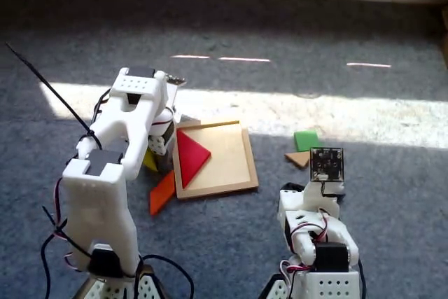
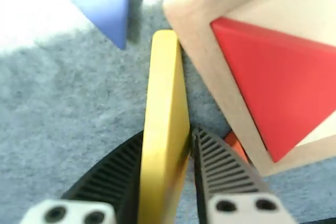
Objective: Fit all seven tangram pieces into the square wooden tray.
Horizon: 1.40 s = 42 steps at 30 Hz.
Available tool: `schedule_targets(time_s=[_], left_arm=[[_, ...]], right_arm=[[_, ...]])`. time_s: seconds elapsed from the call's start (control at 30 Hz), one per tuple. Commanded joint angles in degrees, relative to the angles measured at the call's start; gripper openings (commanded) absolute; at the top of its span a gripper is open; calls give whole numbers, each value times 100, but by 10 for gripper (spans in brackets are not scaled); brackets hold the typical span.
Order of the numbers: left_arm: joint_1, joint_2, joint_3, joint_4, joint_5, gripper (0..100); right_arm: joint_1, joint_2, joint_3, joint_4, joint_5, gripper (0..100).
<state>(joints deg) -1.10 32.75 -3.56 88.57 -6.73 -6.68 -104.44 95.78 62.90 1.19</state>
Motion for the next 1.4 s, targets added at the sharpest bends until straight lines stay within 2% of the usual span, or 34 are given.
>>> schedule_targets(time_s=[0.0,0.1,0.27,0.53,0.9,1.13,1.3,1.37], left_arm=[[13,-602,-13,9,53,50],[13,-1147,-4,202,44,9],[189,-2105,4,580,44,5],[1077,-2527,22,598,62,5],[2527,-1604,-31,-800,475,8],[2695,-1297,-40,-1363,686,10],[2695,-1253,13,-1424,721,152],[2651,-1253,-22,-1424,923,171]], right_arm=[[66,-22,875,-22,44,6],[66,-22,875,-22,44,6],[66,-22,875,-22,44,6],[66,-22,875,-22,44,6],[66,-22,875,-22,44,6],[66,-22,875,-22,44,6],[66,-22,875,-22,44,6],[66,-22,875,-22,44,6]])
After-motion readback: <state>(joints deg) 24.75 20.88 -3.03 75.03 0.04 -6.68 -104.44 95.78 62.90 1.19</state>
